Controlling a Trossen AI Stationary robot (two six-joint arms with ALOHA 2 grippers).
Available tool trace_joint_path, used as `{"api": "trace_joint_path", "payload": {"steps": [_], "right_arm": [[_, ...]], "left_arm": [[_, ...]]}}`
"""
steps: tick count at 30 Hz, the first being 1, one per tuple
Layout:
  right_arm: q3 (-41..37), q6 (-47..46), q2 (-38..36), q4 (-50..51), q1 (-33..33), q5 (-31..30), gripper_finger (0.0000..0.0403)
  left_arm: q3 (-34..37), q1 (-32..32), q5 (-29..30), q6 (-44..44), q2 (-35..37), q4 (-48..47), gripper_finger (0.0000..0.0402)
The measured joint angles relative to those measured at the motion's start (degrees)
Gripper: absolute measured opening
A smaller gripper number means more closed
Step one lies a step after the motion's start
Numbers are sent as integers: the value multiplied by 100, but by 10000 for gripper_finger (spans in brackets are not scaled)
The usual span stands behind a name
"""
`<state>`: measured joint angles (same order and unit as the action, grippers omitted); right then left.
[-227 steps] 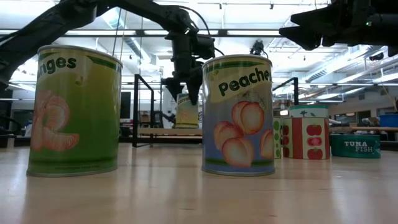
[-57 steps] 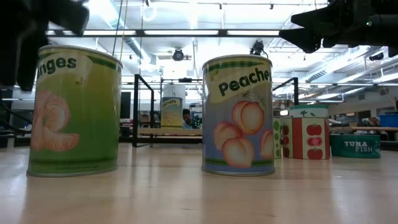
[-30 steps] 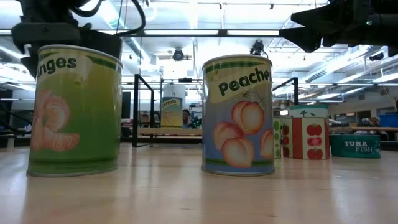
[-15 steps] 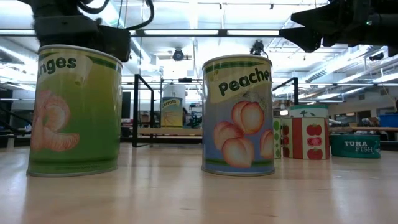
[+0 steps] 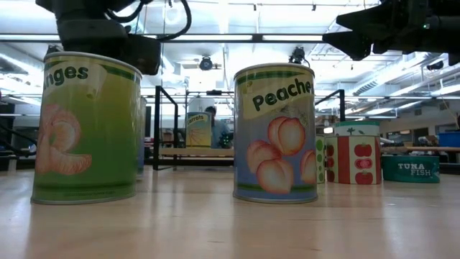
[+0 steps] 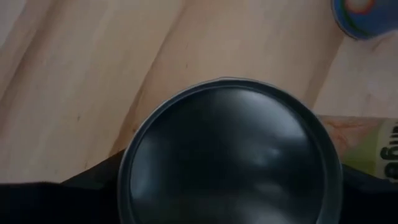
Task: Pick and place cans onto a shelf
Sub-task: Put the canned peas on the shelf
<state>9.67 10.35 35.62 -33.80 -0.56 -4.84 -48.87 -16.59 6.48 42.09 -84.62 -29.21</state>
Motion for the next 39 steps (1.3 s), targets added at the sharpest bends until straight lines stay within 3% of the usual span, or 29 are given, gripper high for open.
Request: {"api": "trace_joint_path", "payload": {"steps": [10,20,27,39], "right_arm": [[-2,-33,0,-48,0,0,372],[-4,30,181,-160,66,-31,372],[-2,28,238,-258,98,-2,372],[-2,30,240,-257,98,11,372]], "left_arm": [[-1552,863,427,-1541,-111,-902,322],[-2960,2099,388,-3369,-1002,-1586,322],[-3259,2995,-69,-4095,-1548,-1566,322],[-3269,3771,-298,-3949,-1902,-1522,323]]}}
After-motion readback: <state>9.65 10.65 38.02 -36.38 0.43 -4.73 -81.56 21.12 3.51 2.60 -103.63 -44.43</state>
